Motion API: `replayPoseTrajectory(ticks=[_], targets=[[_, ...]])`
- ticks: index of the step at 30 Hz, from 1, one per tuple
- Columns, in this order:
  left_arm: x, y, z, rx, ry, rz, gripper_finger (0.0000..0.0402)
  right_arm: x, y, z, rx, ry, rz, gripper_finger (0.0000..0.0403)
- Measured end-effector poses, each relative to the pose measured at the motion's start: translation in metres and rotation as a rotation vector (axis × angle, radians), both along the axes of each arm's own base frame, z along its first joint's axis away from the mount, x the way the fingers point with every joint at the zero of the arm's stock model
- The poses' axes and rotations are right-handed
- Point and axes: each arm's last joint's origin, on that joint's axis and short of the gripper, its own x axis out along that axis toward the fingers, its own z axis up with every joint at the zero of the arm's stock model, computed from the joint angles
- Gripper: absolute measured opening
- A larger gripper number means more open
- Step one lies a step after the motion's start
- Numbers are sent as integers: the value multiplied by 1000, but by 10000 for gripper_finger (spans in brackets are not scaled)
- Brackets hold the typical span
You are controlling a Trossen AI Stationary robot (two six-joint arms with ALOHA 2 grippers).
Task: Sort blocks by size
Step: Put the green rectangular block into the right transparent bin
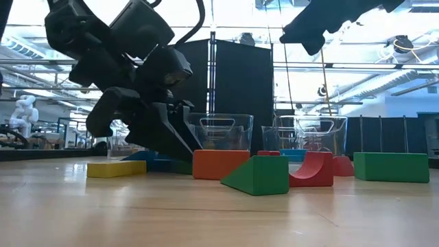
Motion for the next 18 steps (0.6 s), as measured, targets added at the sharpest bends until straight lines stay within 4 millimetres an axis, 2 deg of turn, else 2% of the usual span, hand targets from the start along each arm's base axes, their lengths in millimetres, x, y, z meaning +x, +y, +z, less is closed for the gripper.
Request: replayPoseTrajectory(ticks=[18], targets=[[7, -6, 7, -82, -69, -89, 176, 0, 1, 0, -7, 0, -8, 116]])
